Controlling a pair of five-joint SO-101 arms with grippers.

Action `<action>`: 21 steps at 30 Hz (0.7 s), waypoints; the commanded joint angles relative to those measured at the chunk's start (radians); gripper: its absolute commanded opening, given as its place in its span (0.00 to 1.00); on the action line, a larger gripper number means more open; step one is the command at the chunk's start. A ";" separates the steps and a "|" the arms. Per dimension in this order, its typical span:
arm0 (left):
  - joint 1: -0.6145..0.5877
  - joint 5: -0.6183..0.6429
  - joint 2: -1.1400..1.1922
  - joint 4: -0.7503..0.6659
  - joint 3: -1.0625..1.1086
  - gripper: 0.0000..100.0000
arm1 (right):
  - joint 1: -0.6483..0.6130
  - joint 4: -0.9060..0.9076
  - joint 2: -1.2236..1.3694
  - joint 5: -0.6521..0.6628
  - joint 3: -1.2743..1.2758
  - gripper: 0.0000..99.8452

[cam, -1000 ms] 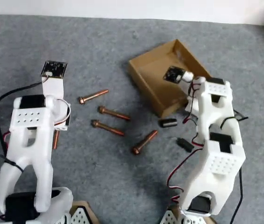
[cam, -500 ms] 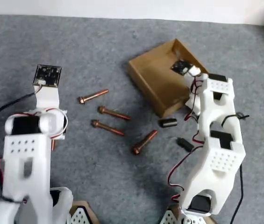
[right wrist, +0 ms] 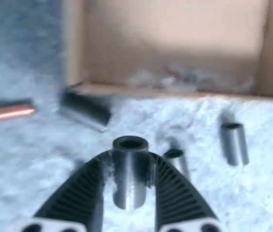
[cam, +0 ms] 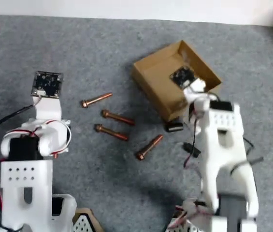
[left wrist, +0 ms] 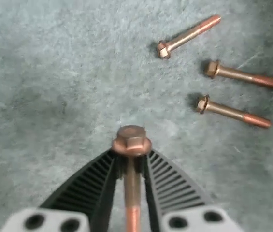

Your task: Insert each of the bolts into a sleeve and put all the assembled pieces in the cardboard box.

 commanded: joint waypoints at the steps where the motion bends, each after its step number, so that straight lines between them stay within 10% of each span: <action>1: 0.056 0.009 -0.073 0.008 -0.007 0.01 | -0.048 -0.021 -0.277 -0.061 0.147 0.01; 21: 0.073 0.044 -0.252 -0.226 0.203 0.01 | -0.229 -0.292 -1.095 -0.371 0.641 0.01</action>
